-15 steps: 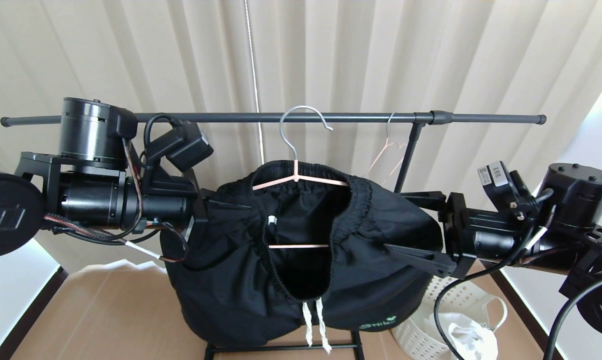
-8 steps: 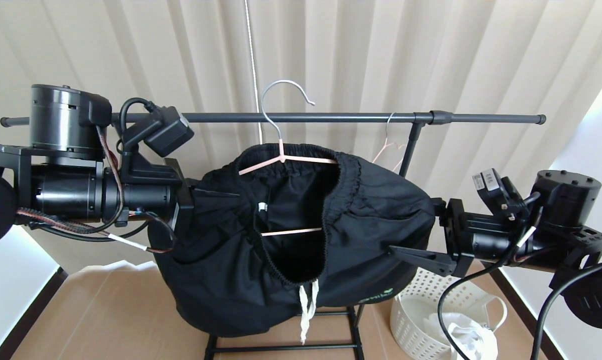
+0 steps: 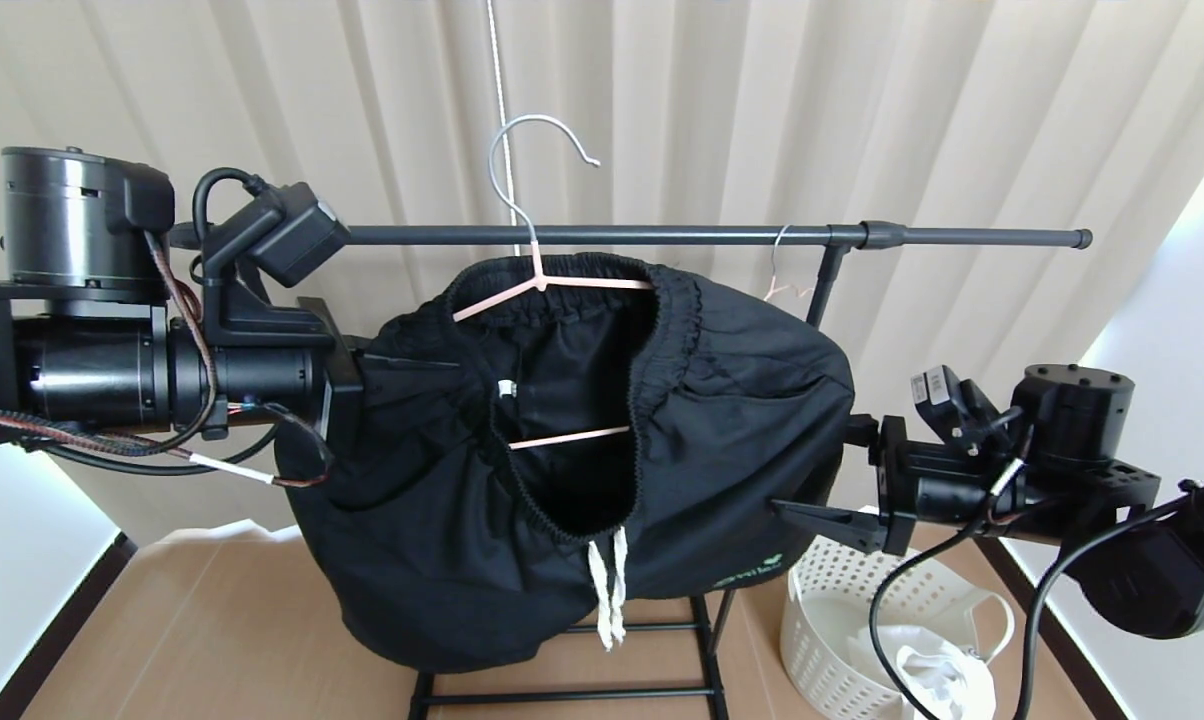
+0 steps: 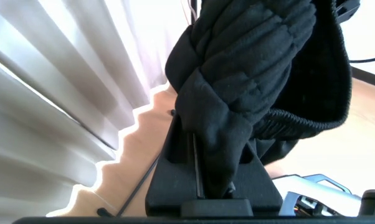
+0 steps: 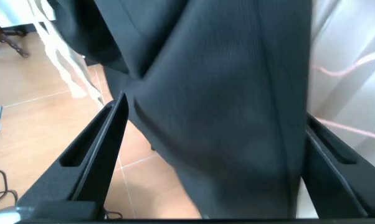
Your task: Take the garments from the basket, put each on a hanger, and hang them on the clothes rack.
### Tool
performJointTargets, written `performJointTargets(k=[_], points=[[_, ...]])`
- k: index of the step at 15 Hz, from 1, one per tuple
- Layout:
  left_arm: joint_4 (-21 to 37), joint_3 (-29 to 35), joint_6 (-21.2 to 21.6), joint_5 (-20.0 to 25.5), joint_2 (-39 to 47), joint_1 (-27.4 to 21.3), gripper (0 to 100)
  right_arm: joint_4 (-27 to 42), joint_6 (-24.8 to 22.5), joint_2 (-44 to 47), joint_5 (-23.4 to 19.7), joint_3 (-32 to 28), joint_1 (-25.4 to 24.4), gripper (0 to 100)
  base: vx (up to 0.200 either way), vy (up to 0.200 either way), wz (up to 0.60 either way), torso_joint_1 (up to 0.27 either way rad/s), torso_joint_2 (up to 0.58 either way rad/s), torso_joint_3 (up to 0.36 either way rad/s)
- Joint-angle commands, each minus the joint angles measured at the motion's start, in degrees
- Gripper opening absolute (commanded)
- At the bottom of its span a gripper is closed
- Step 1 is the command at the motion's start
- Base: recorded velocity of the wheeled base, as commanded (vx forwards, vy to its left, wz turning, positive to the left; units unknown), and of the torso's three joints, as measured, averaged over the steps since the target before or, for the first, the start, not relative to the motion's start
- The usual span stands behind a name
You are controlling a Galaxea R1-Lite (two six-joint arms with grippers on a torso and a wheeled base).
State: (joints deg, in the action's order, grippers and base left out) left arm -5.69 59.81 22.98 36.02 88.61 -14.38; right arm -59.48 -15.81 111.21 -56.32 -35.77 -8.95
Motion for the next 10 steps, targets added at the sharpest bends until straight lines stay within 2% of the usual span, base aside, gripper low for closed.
performJointTargets(k=[1, 5, 6, 10], points=[[-0.02, -0.13, -0.13, 0.01, -0.81, 0.06, 0, -0.02, -0.27, 2.60, -0.02, -0.80, 0.25, 100, 0.000, 0.000, 0.00, 0.000, 0.00, 0.000], [-0.02, -0.31, -0.83, 0.10, -1.78, 0.06, 0, 0.06, -0.27, 2.78, 0.16, -1.23, 0.25, 100, 0.000, 0.000, 0.00, 0.000, 0.00, 0.000], [-0.02, -0.74, -0.83, 0.10, -1.78, 0.15, 0, 0.06, -0.27, 2.69, 0.25, -1.32, 0.25, 0, 0.000, 0.000, 0.00, 0.000, 0.00, 0.000], [-0.02, -1.36, -1.97, 0.10, -2.66, 1.11, 0, 0.15, -0.10, 2.78, 0.51, -1.94, 1.21, 0, 0.000, 0.000, 0.00, 0.000, 0.00, 0.000]])
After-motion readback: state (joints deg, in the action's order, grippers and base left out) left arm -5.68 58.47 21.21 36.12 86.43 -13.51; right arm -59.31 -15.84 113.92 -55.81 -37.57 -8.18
